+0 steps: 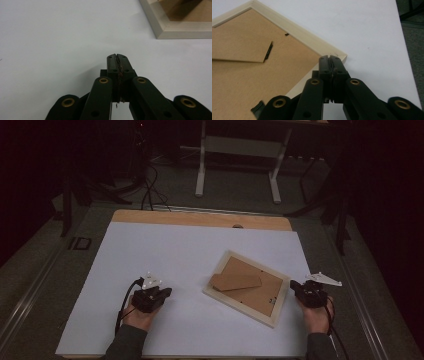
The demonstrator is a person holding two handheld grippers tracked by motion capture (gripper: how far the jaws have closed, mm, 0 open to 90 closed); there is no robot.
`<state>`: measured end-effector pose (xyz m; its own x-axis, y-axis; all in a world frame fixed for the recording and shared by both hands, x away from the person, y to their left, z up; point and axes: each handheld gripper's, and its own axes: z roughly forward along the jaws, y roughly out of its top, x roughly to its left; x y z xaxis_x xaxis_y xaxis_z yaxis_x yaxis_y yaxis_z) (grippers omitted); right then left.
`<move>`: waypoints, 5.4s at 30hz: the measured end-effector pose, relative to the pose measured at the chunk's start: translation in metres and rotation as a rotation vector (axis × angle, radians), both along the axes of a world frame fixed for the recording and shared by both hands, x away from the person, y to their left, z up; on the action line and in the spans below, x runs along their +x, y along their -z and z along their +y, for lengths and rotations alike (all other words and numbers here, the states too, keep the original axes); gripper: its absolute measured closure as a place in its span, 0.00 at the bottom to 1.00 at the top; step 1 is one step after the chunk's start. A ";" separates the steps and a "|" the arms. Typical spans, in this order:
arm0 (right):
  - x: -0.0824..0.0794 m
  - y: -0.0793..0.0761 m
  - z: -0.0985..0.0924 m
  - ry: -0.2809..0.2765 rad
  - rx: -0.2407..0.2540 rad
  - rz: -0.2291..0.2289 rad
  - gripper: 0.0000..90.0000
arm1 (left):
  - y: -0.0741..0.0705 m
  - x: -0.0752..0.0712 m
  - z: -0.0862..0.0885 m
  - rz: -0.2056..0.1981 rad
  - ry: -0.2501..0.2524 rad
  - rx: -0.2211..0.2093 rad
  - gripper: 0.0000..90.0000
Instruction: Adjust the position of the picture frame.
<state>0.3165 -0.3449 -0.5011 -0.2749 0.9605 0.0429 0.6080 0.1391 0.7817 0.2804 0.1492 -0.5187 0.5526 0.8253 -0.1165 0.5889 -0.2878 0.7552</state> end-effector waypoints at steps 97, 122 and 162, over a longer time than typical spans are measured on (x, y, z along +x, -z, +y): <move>0.005 0.020 0.014 -0.111 -0.059 0.208 1.00 | 0.017 0.036 -0.077 0.043 0.143 0.053 1.00; -0.011 0.018 0.040 -0.200 -0.077 0.241 1.00 | 0.020 0.033 -0.066 0.043 0.092 0.018 1.00; -0.001 0.018 0.069 -0.276 -0.064 0.256 1.00 | 0.019 0.025 -0.034 0.039 0.025 0.026 1.00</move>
<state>0.3156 -0.2758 -0.5192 -0.5121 0.8546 0.0860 0.7154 0.3690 0.5934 0.3052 0.1149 -0.5380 0.5686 0.8142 -0.1172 0.6102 -0.3219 0.7239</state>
